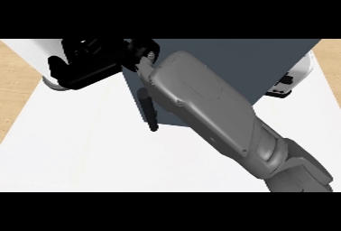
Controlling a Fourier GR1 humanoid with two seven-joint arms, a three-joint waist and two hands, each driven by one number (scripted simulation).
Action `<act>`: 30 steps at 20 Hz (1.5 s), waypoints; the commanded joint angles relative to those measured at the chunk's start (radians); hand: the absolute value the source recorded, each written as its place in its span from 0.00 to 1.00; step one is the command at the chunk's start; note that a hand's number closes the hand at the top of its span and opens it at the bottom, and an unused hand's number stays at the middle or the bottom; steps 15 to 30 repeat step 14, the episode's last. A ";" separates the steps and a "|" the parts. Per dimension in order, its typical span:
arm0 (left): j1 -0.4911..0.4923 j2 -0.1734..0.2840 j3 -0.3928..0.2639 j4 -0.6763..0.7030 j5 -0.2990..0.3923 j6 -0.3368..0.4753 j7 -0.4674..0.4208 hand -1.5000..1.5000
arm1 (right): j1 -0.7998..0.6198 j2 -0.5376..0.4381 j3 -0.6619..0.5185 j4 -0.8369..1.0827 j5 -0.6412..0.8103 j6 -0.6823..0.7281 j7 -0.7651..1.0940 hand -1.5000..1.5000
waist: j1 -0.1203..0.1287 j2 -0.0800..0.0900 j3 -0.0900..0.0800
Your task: Pick up the wine, place it into the cabinet and close the cabinet
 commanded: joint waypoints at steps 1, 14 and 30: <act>0.008 0.007 0.000 -0.028 0.011 -0.019 0.020 0.00 | 0.057 -0.109 -0.059 0.139 0.029 0.014 -0.073 1.00 | -0.031 0.032 0.026; -0.045 -0.016 -0.078 -0.081 0.043 0.017 0.069 0.00 | 0.056 -0.150 -0.062 0.180 -0.006 0.001 -0.163 1.00 | -0.083 0.051 0.025; -0.045 -0.016 -0.078 -0.081 0.043 0.017 0.069 0.00 | 0.056 -0.150 -0.062 0.180 -0.006 0.001 -0.163 1.00 | -0.083 0.051 0.025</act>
